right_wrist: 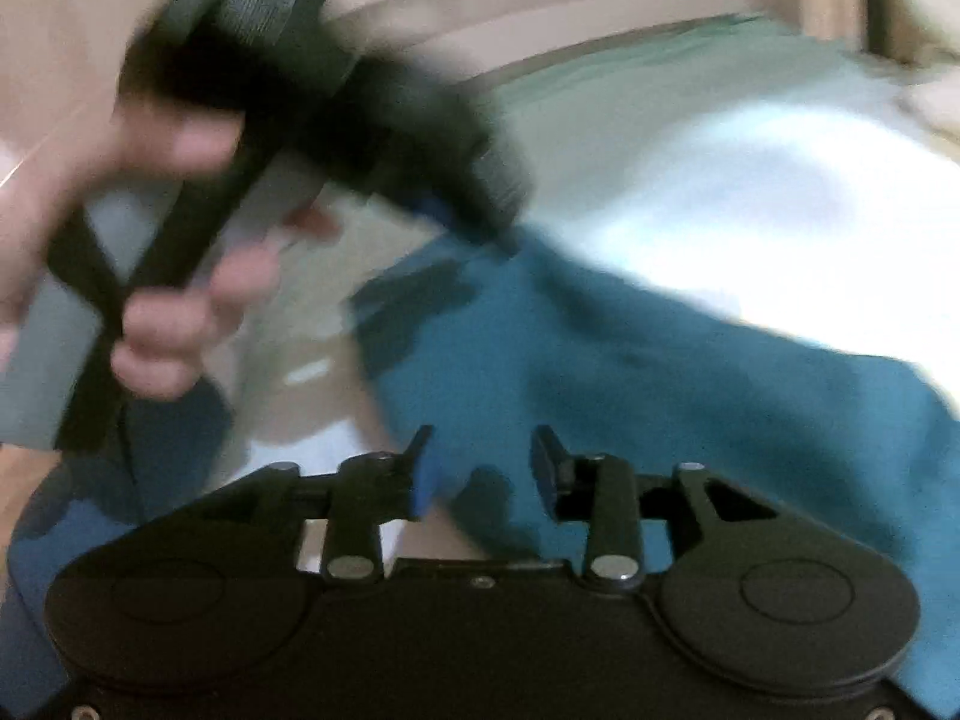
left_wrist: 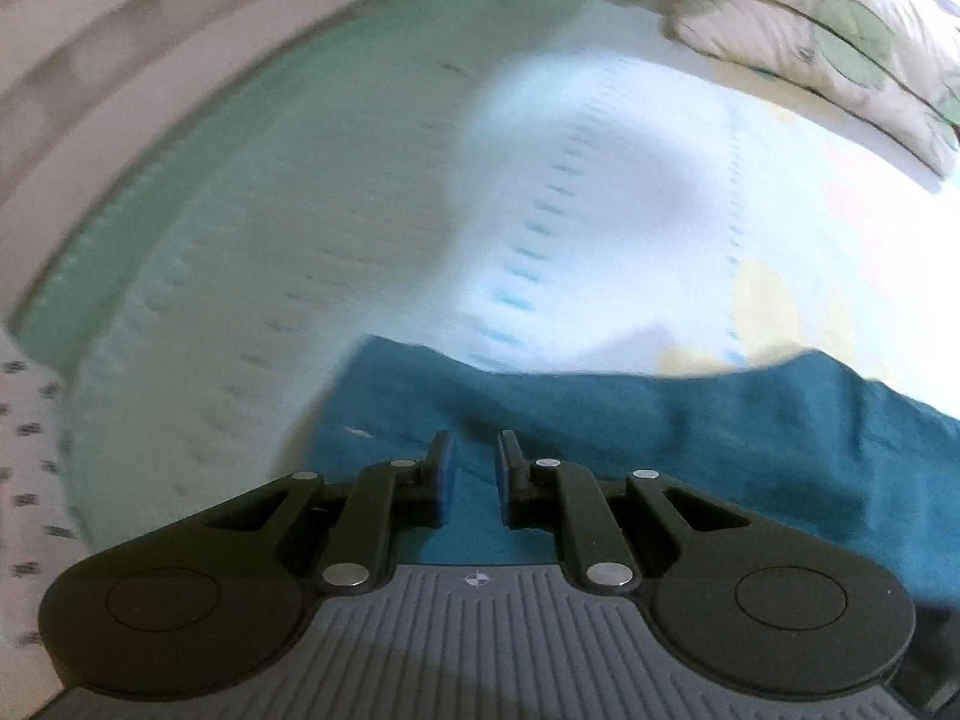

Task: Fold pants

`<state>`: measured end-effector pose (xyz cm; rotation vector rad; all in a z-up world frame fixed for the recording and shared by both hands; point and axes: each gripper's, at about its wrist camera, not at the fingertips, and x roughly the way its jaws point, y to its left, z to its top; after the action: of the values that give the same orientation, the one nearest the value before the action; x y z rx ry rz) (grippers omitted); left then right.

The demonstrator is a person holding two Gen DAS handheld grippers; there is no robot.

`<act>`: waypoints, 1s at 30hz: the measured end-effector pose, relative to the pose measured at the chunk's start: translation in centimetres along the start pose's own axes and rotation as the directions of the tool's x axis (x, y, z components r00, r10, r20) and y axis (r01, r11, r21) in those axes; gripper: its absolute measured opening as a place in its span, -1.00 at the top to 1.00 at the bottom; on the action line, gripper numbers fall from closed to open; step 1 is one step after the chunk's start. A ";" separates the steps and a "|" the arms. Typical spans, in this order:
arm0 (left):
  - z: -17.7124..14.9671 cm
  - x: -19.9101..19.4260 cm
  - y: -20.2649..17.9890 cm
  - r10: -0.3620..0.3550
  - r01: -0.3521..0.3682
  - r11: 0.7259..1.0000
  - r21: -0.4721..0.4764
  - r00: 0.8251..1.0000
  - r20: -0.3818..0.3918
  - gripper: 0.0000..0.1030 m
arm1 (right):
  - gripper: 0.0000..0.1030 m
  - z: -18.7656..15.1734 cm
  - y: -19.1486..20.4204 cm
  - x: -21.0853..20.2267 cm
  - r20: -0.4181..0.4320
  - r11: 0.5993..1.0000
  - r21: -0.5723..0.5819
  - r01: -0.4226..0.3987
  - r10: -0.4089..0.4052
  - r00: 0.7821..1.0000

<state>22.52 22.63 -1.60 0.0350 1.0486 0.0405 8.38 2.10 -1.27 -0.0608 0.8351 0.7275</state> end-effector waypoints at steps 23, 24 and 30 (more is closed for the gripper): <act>-6.6 4.3 -3.3 -0.013 0.015 0.985 0.169 1.000 -0.016 0.71 | 0.50 1.0 -14.6 3.2 -0.117 0.973 0.036 0.226 -0.220 0.968; -6.5 4.3 -3.1 -0.019 0.021 0.987 0.160 1.000 -0.018 0.71 | 0.54 0.9 -14.3 3.0 -0.113 0.976 0.022 0.219 -0.215 0.970; -6.6 4.2 -3.0 -0.022 0.024 0.987 0.158 1.000 -0.016 0.71 | 0.41 2.1 -15.9 2.7 -0.076 0.975 0.057 0.217 -0.212 0.974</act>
<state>18.93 19.85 -8.63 0.1665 1.0642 -0.0641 20.67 -7.75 -5.27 -0.1164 0.9022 0.4963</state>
